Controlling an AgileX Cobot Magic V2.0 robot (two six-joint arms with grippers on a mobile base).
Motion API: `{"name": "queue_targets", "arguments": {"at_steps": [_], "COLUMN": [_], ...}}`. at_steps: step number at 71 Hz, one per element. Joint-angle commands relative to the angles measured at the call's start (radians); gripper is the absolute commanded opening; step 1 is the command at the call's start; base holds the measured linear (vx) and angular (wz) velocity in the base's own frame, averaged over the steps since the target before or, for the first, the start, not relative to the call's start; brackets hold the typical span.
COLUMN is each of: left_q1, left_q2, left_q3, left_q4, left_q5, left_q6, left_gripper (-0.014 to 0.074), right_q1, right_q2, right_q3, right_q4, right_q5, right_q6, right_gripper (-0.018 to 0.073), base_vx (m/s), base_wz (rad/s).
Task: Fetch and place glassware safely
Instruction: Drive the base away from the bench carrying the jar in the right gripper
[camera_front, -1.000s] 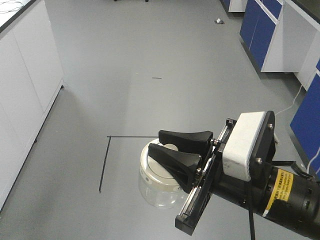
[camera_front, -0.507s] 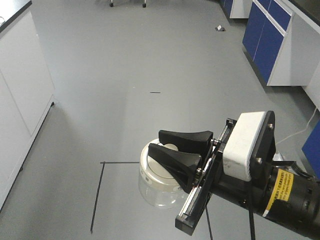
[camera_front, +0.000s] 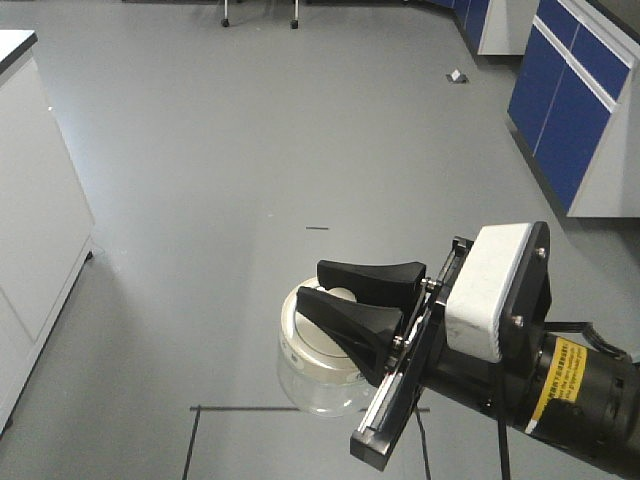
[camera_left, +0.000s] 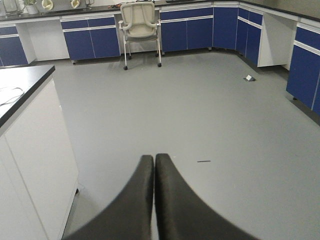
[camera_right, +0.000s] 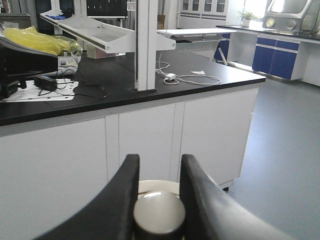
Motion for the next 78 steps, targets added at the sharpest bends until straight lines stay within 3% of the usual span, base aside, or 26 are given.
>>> {"name": "queue_targets", "arguments": {"at_steps": [1, 78], "left_q1": [0.0, 0.0], "left_q2": [0.008, 0.008], "left_q3": [-0.024, -0.024], "left_q4": [-0.008, -0.008], "left_q5": [-0.07, -0.07], "left_q6": [-0.003, -0.003], "left_gripper": [-0.0007, -0.0007], "right_q1": [0.001, 0.001], "right_q2": [-0.025, -0.025], "right_q3": [-0.033, -0.033], "right_q4": [0.024, 0.024], "right_q5": [-0.091, -0.091], "right_q6": [-0.004, -0.004], "right_gripper": [-0.0003, -0.0003], "base_vx": [0.51, 0.5], "base_wz": [0.05, -0.01]}}
